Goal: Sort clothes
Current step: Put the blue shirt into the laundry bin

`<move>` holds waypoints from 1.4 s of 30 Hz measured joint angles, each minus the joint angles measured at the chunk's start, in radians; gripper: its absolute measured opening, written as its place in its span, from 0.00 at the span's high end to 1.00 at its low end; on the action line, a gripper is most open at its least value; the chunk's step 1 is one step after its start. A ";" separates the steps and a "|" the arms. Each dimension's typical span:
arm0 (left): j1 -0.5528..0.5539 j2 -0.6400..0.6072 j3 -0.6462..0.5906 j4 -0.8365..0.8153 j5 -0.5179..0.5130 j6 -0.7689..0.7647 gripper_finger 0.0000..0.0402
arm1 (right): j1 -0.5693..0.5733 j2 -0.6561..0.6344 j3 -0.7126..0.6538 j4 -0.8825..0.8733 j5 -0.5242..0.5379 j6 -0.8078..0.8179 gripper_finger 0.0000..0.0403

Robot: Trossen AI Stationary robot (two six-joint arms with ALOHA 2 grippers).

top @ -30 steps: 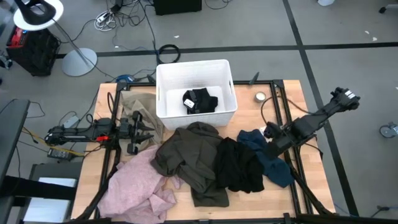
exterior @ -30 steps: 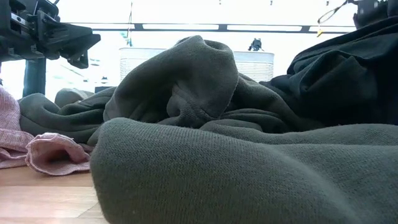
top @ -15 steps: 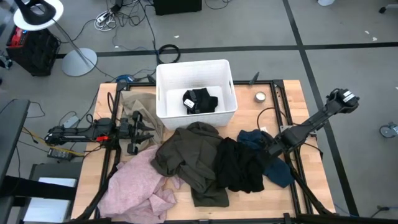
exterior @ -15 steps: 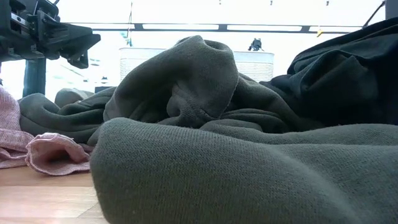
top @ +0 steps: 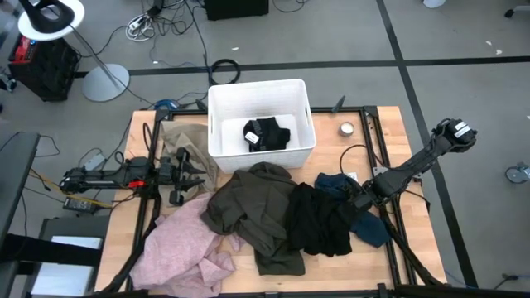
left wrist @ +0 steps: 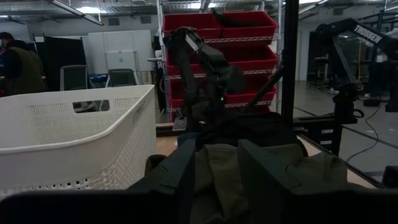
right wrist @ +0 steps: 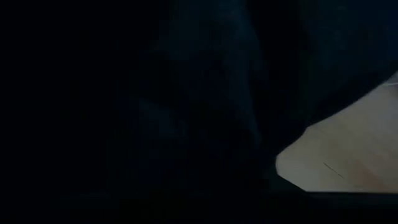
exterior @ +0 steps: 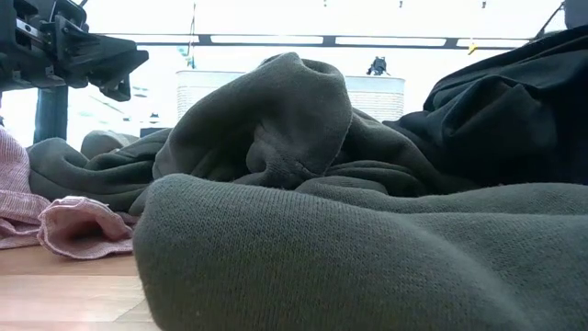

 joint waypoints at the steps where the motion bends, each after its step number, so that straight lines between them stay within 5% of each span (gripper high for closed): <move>1: 0.000 0.000 0.000 0.000 0.000 0.000 0.69 | 0.000 0.001 0.027 -0.038 0.001 -0.001 0.97; 12: 0.000 0.000 0.000 0.000 0.000 0.000 0.69 | 0.003 -0.001 0.478 -0.577 0.155 -0.011 0.98; 20: 0.000 0.000 0.000 0.000 0.000 0.000 0.69 | 0.003 -0.002 0.776 -0.802 0.282 -0.017 0.98; 32: 0.000 0.000 0.000 0.000 0.000 0.000 0.69 | -0.051 0.018 1.063 -0.797 0.458 -0.197 0.99; 42: 0.000 0.000 0.000 0.000 0.000 0.000 0.69 | -0.247 0.150 1.270 -0.651 0.447 -0.573 0.98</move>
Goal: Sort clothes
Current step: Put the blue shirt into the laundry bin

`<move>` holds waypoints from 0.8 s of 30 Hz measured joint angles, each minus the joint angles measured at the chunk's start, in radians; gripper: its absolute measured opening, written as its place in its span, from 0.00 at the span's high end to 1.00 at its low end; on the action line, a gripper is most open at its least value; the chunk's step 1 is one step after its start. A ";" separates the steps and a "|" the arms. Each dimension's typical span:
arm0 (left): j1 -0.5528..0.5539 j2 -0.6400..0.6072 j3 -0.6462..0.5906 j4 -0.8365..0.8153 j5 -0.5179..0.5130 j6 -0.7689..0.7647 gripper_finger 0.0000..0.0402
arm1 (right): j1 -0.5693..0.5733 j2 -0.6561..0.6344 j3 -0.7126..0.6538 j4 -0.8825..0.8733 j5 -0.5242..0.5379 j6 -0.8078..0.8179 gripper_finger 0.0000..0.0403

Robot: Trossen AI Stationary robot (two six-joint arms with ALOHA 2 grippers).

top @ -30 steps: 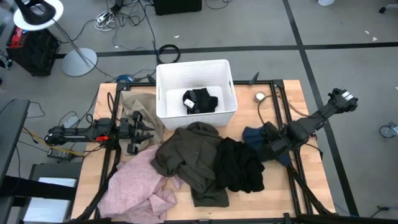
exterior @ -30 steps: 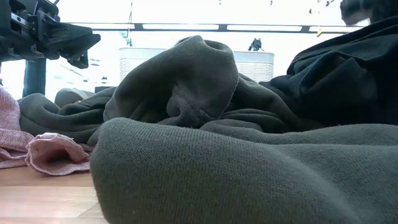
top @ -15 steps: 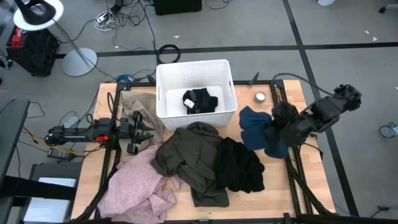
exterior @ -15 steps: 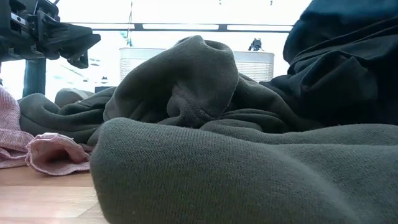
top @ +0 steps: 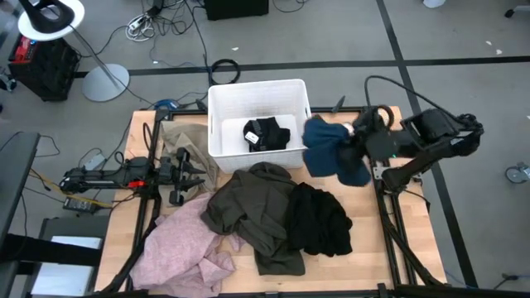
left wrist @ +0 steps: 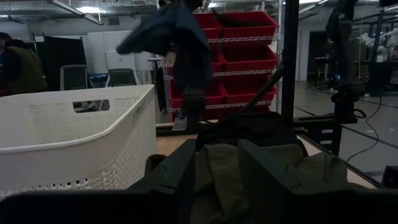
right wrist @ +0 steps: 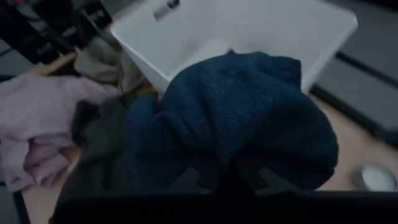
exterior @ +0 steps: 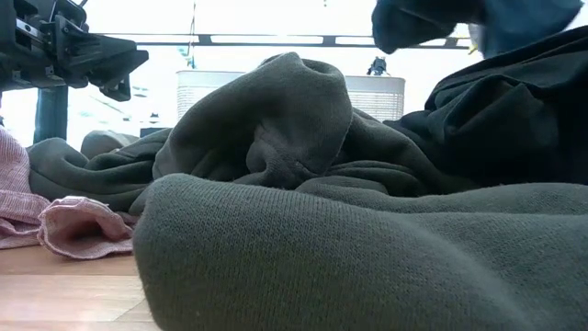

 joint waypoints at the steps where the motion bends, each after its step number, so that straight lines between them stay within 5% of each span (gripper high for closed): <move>1: 0.000 0.000 0.000 0.000 0.000 0.000 0.69 | -0.022 0.015 0.018 0.024 -0.004 -0.040 0.98; 10: 0.000 0.000 0.000 0.000 0.000 0.000 0.69 | -0.286 0.153 0.137 0.234 -0.202 -0.377 0.98; 24: 0.000 0.000 0.000 0.000 0.000 0.000 0.69 | -0.579 0.398 0.302 0.464 -0.506 -0.658 0.98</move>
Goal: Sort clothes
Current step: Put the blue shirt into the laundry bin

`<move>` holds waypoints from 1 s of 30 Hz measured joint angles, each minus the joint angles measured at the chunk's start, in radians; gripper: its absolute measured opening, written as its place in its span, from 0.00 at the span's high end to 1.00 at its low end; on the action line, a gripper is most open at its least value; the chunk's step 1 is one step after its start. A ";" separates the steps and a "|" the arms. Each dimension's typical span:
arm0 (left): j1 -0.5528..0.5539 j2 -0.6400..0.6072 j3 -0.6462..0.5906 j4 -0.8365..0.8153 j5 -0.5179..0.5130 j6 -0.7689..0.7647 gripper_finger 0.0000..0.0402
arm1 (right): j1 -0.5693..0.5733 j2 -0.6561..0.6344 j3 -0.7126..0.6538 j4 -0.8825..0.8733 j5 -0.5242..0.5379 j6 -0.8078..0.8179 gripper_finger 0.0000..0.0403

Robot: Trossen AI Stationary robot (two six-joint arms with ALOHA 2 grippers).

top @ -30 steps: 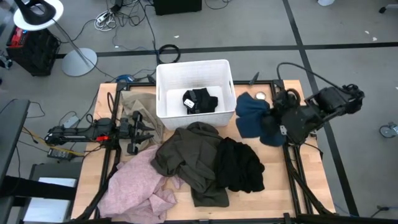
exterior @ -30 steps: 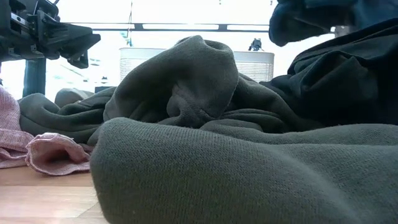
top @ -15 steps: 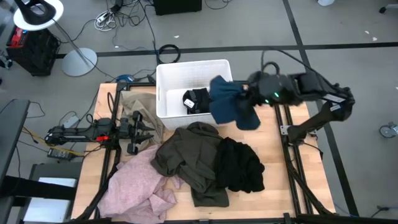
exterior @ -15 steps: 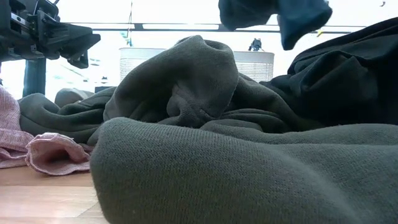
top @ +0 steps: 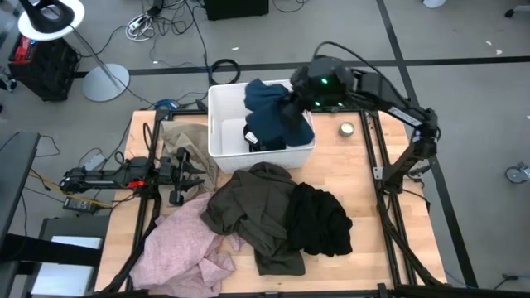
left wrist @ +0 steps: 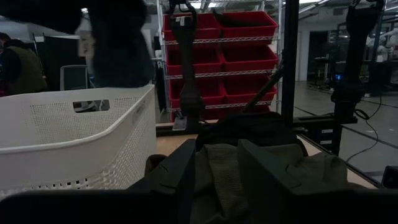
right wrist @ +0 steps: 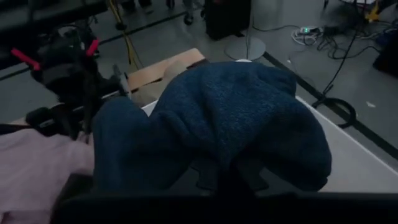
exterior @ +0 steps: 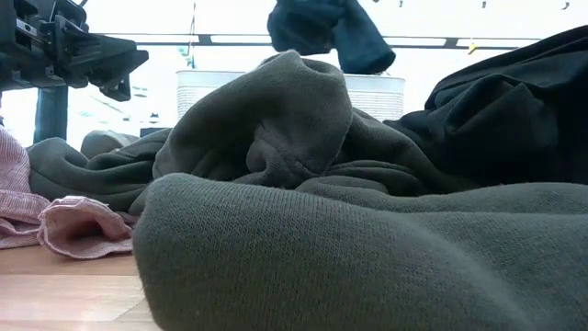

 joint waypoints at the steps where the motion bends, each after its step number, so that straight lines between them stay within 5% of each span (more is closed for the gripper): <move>1: 0.000 0.000 0.000 0.000 0.000 0.000 0.69 | -0.014 0.015 0.003 0.010 -0.014 -0.007 0.98; 11: 0.000 0.000 0.000 0.000 0.000 0.000 0.69 | -0.093 0.162 0.008 -0.002 -0.120 -0.018 0.98; 30: 0.000 0.000 0.000 0.000 0.000 0.000 0.69 | -0.102 0.473 0.008 -0.092 -0.137 -0.004 0.98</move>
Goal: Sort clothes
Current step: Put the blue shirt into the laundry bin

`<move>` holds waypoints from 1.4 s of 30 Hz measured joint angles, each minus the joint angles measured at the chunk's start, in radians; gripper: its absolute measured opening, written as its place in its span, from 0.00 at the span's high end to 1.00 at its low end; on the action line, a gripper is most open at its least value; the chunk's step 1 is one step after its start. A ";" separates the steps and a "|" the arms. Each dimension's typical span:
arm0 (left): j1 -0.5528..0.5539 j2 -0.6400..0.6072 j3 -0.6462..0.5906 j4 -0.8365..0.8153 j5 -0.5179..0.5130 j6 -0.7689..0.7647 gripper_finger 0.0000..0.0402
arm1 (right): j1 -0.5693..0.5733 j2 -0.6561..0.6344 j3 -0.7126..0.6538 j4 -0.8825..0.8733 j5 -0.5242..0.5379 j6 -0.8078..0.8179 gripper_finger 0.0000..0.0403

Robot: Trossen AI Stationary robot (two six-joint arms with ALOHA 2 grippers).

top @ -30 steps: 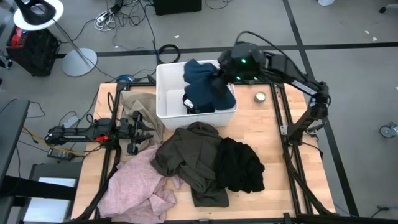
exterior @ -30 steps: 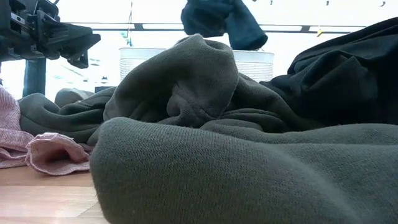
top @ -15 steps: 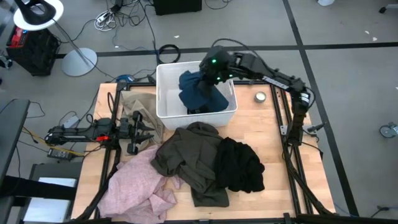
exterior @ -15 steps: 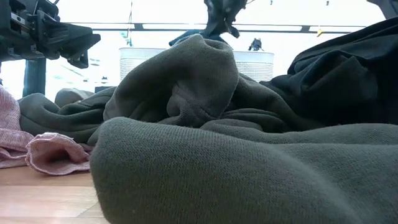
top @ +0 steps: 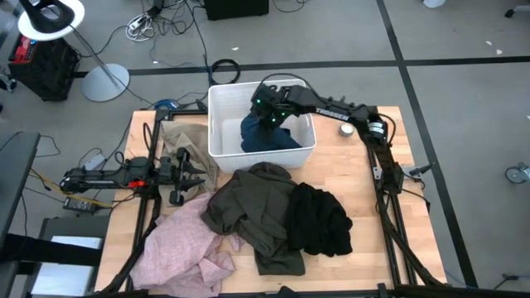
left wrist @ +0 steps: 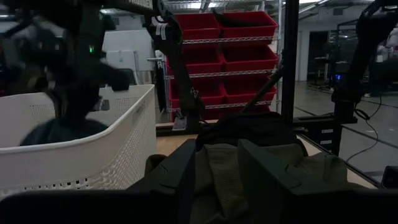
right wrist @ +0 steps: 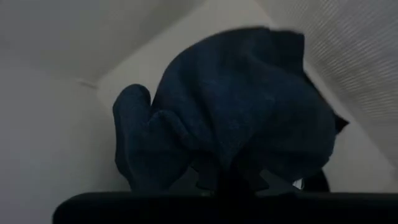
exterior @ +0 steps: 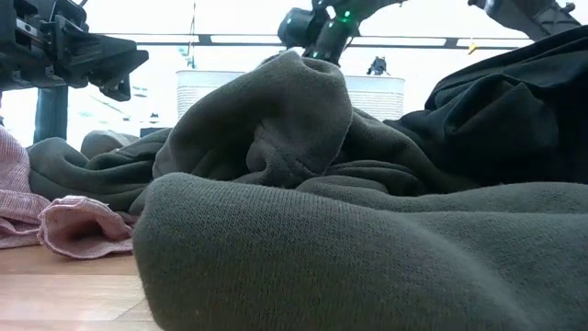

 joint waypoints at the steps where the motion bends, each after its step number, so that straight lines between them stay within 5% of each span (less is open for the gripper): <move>1: 0.000 0.000 0.000 0.000 0.000 0.000 0.69 | 0.000 0.014 0.000 -0.001 -0.001 0.003 0.98; 22: 0.000 0.000 0.000 0.000 0.000 0.000 0.69 | -0.007 0.225 0.000 -0.064 -0.041 0.085 0.91; 33: 0.000 0.000 0.000 0.000 0.000 0.000 0.69 | -0.012 0.132 0.000 -0.079 -0.036 0.086 0.69; 42: 0.000 0.000 0.000 0.000 0.000 0.000 0.69 | -0.011 -0.034 0.000 -0.075 -0.024 0.071 0.60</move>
